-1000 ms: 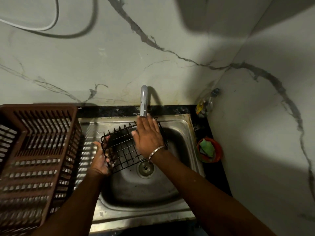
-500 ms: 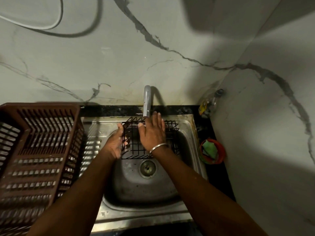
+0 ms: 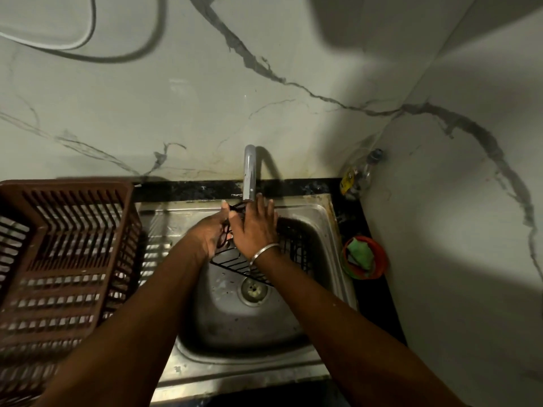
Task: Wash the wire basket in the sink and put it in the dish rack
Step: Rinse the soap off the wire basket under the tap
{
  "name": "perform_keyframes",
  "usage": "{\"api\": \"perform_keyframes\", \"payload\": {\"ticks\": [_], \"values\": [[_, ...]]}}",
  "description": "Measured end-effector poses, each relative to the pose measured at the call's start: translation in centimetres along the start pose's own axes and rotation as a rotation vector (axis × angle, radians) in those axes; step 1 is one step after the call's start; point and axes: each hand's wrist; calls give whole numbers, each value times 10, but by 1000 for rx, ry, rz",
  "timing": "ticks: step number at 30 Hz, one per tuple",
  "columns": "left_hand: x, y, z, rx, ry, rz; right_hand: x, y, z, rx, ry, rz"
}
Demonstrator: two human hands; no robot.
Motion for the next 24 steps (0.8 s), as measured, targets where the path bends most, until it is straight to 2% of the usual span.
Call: {"api": "perform_keyframes", "payload": {"ticks": [2, 6, 8, 11, 14, 16, 18, 20, 22, 24], "values": [[-3, -5, -8, 7, 4, -5, -1, 0, 1, 41, -31, 75], [5, -10, -12, 39, -65, -4, 11, -1, 7, 129, -12, -153], [-2, -15, -15, 45, -36, -31, 15, -3, 4, 183, 8, -195], [-8, -19, -20, 176, -64, -89, 22, -11, 5, 457, -26, -271], [-11, -18, -29, 219, -63, -187, 24, -17, 12, 618, 5, -296], [-13, -18, -36, 370, -94, -339, 23, -21, 14, 683, -30, -293], [-14, -16, -40, 751, -198, -511, 25, -24, 13, 702, -93, -300], [-16, -13, -47, 1066, -289, -578, 27, -21, 14, 696, -111, -307], [-15, -11, -54, 1146, -371, -601, 29, -20, 14, 674, -115, -312], [-22, -17, -63, 1068, -426, -605, 32, -20, 14, 652, -125, -337]]}}
Point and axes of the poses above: each hand's wrist, its own x-axis towards the middle knuckle, its own z-axis out of the back of the hand, y = z × x, and after that the axes turned 5 degrees about -y, right-handed
